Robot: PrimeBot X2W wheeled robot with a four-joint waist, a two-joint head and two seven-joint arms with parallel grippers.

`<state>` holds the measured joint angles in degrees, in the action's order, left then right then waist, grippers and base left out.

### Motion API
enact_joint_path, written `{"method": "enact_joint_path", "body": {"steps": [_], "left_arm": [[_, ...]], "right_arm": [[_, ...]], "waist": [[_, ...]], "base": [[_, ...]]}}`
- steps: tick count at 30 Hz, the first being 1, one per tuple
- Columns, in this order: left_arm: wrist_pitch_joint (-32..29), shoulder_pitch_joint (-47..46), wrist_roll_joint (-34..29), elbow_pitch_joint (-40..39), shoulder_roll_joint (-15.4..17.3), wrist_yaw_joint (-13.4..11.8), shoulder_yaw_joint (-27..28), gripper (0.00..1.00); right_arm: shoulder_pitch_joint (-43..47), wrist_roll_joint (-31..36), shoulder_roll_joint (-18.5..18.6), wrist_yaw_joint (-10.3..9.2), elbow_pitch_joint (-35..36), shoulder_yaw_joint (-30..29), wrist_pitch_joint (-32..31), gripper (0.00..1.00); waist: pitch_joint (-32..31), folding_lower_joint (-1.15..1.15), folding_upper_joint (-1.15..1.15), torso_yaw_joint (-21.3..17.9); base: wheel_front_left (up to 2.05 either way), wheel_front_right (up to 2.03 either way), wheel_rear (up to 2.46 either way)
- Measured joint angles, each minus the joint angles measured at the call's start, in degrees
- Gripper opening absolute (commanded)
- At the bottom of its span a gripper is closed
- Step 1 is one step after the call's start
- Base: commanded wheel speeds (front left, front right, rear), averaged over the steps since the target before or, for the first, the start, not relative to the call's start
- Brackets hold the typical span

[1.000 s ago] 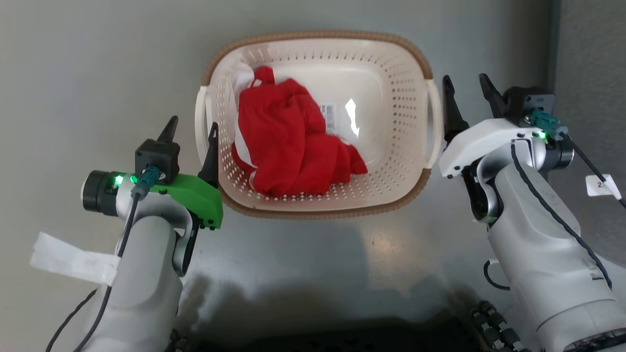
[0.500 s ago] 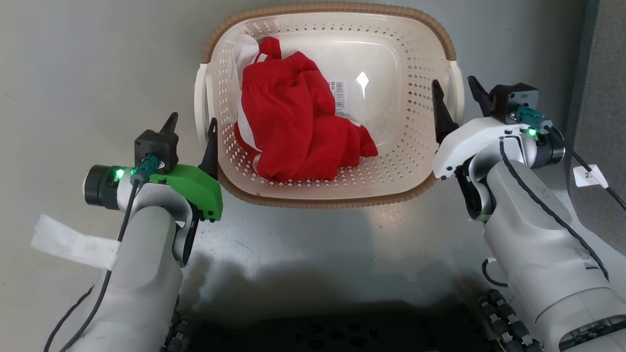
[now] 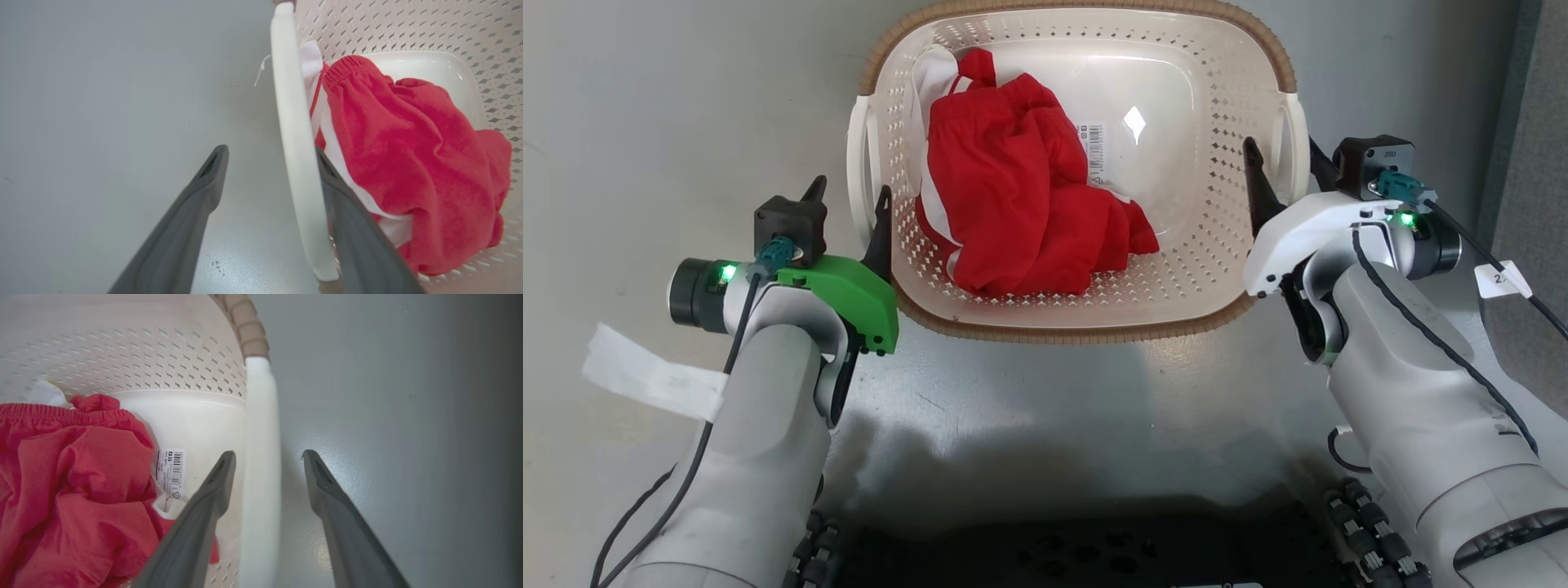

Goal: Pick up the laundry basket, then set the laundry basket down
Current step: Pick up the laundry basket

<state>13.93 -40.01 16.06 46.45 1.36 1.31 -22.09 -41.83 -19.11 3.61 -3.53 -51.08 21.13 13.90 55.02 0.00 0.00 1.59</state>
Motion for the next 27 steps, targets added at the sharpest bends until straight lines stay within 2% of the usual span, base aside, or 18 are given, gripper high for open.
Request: {"method": "enact_joint_path", "body": {"steps": [2,3,5,6,7,8,9,10,16,27], "left_arm": [[0.0,-0.4,0.4,0.9,0.0,0.0,-0.3,1.00],[0.0,-0.5,0.5,1.2,0.0,0.0,-0.5,1.00],[0.2,-0.9,0.8,1.7,-0.1,0.0,-0.8,1.00],[0.3,-1.1,1.0,2.0,-0.1,0.0,-1.1,0.87],[0.3,-1.3,1.2,2.3,-0.1,0.0,-1.4,0.60],[0.3,-1.5,1.4,2.5,-0.1,0.0,-1.8,0.40],[0.3,-1.6,1.4,2.8,-0.3,0.0,-2.1,0.26],[0.4,-1.7,1.7,3.0,-0.7,0.0,-2.6,0.00],[0.6,-2.3,3.9,4.3,-1.2,-0.1,-3.5,0.00],[0.6,-2.3,5.6,7.6,-1.4,-0.3,-4.2,0.00]], "right_arm": [[-0.2,-0.7,0.0,0.00,-0.5,0.3,0.0,0.70],[-0.3,-0.9,0.0,0.01,-0.7,0.5,0.0,0.51],[-0.7,-1.3,0.0,0.07,-1.1,1.0,0.0,0.39],[-0.9,-1.5,0.0,0.08,-1.3,1.2,0.0,0.32],[-1.2,-1.7,0.0,0.08,-1.4,1.4,0.0,0.24],[-1.4,-1.8,-0.1,0.10,-1.5,1.6,0.0,0.11],[-1.5,-2.1,-0.2,0.12,-1.6,1.6,0.0,0.00],[-1.7,-2.7,-0.2,0.13,-2.0,1.8,0.2,0.00],[-2.3,-4.4,-0.5,0.16,-3.6,2.7,0.4,0.00],[-2.3,-8.1,-1.1,0.68,-7.0,4.9,0.4,0.00]], "waist": [[0.1,0.00,0.00,0.0],[0.1,0.00,0.00,0.0],[0.1,0.00,0.00,0.1],[0.2,0.00,0.00,0.1],[0.2,0.00,0.00,0.1],[0.2,0.00,0.00,0.1],[0.2,0.00,0.00,0.1],[0.2,0.00,0.00,0.1],[-0.3,0.00,0.00,0.0],[-5.6,0.00,0.00,-0.5]], "base": [[0.00,0.00,0.00],[0.00,0.00,0.00],[0.00,0.00,0.00],[0.00,0.00,0.00],[0.00,0.00,0.00],[0.00,0.00,0.00],[0.00,0.00,0.00],[0.00,0.00,0.00],[0.00,0.00,0.00],[0.00,0.00,0.00]]}}
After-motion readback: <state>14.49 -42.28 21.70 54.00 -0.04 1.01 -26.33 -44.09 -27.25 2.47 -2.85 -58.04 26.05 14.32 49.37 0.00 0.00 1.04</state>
